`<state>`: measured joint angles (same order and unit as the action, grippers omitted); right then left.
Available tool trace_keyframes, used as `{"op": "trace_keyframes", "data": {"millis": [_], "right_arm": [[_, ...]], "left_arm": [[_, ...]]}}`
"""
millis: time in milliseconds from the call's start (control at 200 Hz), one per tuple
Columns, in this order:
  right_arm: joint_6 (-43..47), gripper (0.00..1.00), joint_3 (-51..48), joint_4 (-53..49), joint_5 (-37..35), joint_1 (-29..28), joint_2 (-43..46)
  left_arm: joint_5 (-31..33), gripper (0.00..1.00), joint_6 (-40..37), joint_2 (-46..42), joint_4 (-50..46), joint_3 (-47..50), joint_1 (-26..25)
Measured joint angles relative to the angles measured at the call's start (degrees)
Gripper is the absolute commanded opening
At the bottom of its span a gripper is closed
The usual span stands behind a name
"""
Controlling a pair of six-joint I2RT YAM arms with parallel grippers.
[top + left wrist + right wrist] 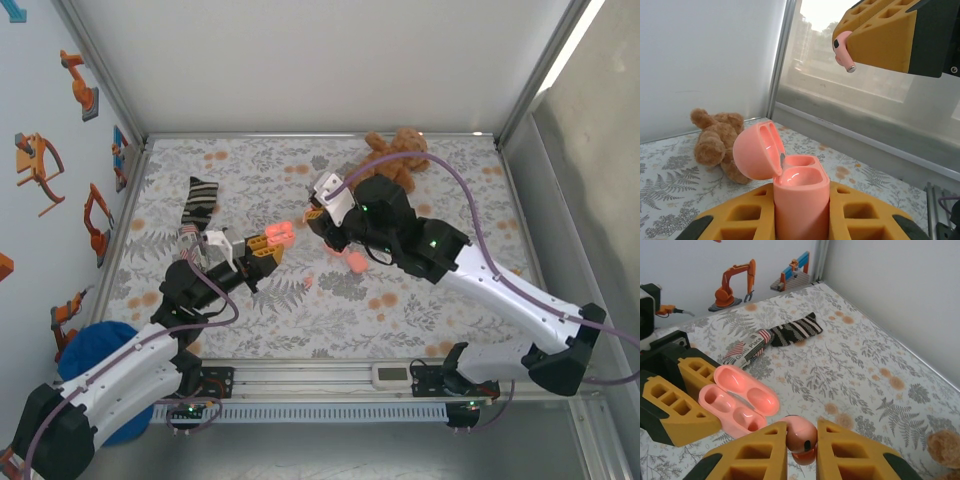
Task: Insert wireless bluetooth earbuds into charging case
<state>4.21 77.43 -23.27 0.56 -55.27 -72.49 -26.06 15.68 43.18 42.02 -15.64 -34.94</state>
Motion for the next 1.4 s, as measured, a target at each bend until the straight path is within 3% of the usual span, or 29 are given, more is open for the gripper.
{"op": "trace_keyframes", "data": {"millis": [486, 1397], "right_arm": [[1.49, 0.17, 0.0, 4.72, 3.08, -4.17, -5.66], [1.86, 0.17, 1.09, 4.52, 2.84, -5.11, -8.83]], "left_arm": [[-0.57, 0.0, 0.24, 0.09, 1.27, 0.0, -0.31], [-0.57, 0.0, 0.24, -0.31, 1.27, 0.0, -0.39]]}}
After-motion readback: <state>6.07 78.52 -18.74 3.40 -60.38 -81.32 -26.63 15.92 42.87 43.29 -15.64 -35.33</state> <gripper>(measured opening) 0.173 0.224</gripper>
